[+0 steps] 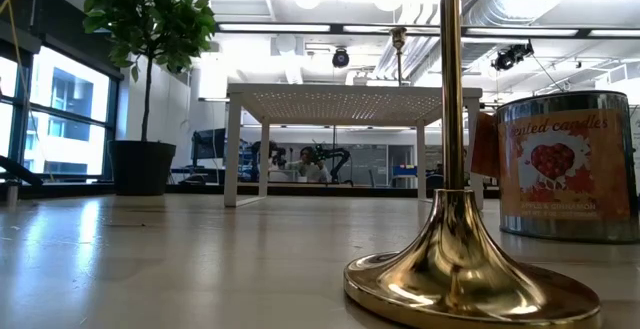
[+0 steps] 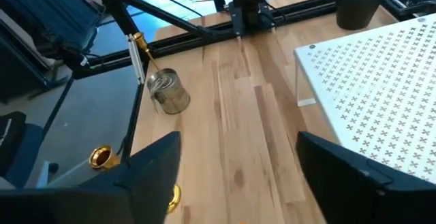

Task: Pick & Place candle stick holders
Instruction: Put the top silver scented candle on the shelf

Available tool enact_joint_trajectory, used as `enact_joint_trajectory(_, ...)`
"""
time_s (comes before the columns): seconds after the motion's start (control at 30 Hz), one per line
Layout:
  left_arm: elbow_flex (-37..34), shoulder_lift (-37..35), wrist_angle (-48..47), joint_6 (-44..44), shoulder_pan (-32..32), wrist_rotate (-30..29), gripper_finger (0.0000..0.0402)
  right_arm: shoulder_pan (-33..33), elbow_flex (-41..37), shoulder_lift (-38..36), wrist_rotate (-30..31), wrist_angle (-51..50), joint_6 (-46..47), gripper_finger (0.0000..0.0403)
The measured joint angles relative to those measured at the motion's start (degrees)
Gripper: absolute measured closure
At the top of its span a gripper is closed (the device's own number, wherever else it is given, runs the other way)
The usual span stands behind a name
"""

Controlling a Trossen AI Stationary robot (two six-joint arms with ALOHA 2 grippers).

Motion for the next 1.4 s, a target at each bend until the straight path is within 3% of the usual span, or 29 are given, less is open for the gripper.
enact_joint_trajectory(0.17, 0.0, 0.0, 0.0, 0.0, 0.0, 0.0, 0.0151, 0.0, 0.0, 0.0, 0.0, 1.4, -0.9, 0.0021)
enact_joint_trajectory(0.23, 0.0, 0.0, 0.0, 0.0, 0.0, 0.0, 0.0151, 0.0, 0.0, 0.0, 0.0, 1.5, -1.0, 0.0009)
enact_joint_trajectory(0.8, 0.0, 0.0, 0.0, 0.0, 0.0, 0.0, 0.0151, 0.0, 0.0, 0.0, 0.7, 2.0, 1.5, 0.0003)
enact_joint_trajectory(1.03, 0.0, 0.0, 0.0, 0.0, 0.0, 0.0, 0.0151, 0.6, 0.0, 0.0, -5.9, -0.3, 2.0, 0.0004)
enact_joint_trajectory(1.4, 0.0, 0.0, 0.0, 0.0, 0.0, 0.0, 0.0151, 7.8, 0.0, 0.3, -4.8, -10.1, -7.7, 0.0004)
